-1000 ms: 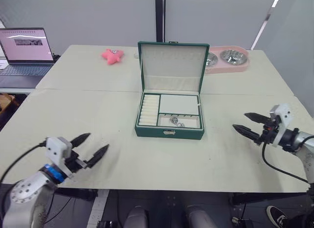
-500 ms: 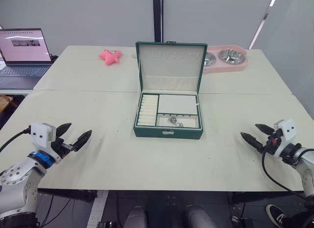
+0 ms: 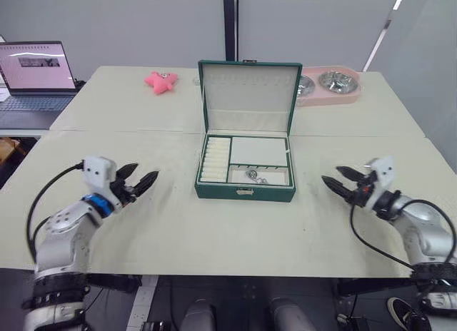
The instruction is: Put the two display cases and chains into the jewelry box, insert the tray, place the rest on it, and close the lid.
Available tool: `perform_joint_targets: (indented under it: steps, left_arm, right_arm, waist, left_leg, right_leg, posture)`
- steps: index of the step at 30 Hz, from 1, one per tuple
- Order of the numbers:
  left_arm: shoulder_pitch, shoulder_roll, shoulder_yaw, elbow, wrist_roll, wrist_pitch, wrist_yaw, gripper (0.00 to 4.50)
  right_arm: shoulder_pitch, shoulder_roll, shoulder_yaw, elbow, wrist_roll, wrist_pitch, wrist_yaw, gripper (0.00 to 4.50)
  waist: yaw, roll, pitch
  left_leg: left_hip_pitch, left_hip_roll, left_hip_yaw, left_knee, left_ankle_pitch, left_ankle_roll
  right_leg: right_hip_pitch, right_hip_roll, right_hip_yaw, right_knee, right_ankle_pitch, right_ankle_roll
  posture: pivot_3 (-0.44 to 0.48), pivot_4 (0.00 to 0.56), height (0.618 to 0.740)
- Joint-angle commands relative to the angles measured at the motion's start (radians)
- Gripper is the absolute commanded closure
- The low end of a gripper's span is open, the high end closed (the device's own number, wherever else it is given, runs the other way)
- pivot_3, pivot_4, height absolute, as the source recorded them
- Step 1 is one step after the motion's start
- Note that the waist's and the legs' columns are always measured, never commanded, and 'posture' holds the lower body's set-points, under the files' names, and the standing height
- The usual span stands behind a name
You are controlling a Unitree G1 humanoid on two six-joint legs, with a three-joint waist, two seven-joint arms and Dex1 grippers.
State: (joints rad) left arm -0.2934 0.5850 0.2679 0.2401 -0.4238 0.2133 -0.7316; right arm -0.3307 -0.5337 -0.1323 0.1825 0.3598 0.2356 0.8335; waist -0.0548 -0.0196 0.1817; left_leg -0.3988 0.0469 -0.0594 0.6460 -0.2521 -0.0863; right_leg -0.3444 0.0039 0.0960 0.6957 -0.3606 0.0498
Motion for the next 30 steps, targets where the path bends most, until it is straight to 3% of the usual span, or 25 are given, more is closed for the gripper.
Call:
perform_joint_targets:
  steps: [1,8,10,30]
  left_arm:
    - [-0.043,-0.015,-0.046,0.021,0.037,-0.008,-0.005,2.25]
    - [-0.136,-0.095,-0.121,0.085,0.078,-0.013,-0.002,4.49]
    - [-0.147,-0.114,-0.13,0.085,0.078,-0.013,-0.006,4.5]
    - [-0.135,-0.161,-0.184,0.04,0.061,0.033,-0.104,4.5]
  right_arm:
    - [-0.038,0.026,0.042,-0.022,-0.033,0.001,-0.029,2.4]
    - [-0.127,0.093,0.086,0.037,-0.076,-0.001,-0.087,4.24]
    - [-0.137,0.104,0.09,0.032,-0.073,0.004,-0.091,4.46]
    - [-0.147,0.141,0.141,0.003,-0.067,0.045,-0.072,4.46]
  waist:
    - [0.0,0.0,0.0]
    - [0.0,0.0,0.0]
    - [0.0,0.0,0.0]
    - [-0.002,0.0,0.0]
  left_leg:
    - [0.0,0.0,0.0,0.0,0.0,0.0]
    - [-0.002,0.0,0.002,0.0,0.0,0.0]
    - [-0.002,0.0,0.002,0.0,0.0,0.0]
    - [-0.002,0.0,0.002,0.0,0.0,0.0]
  right_leg:
    - [0.0,0.0,0.0,0.0,0.0,0.0]
    - [-0.005,0.0,0.001,0.002,0.0,0.0]
    - [-0.005,0.0,0.001,0.002,0.0,0.0]
    - [-0.005,0.0,0.001,0.002,0.0,0.0]
  posture:
    - [0.0,0.15,0.74]
    - [0.0,0.15,0.74]
    - [0.0,0.15,0.74]
    - [0.0,0.15,0.74]
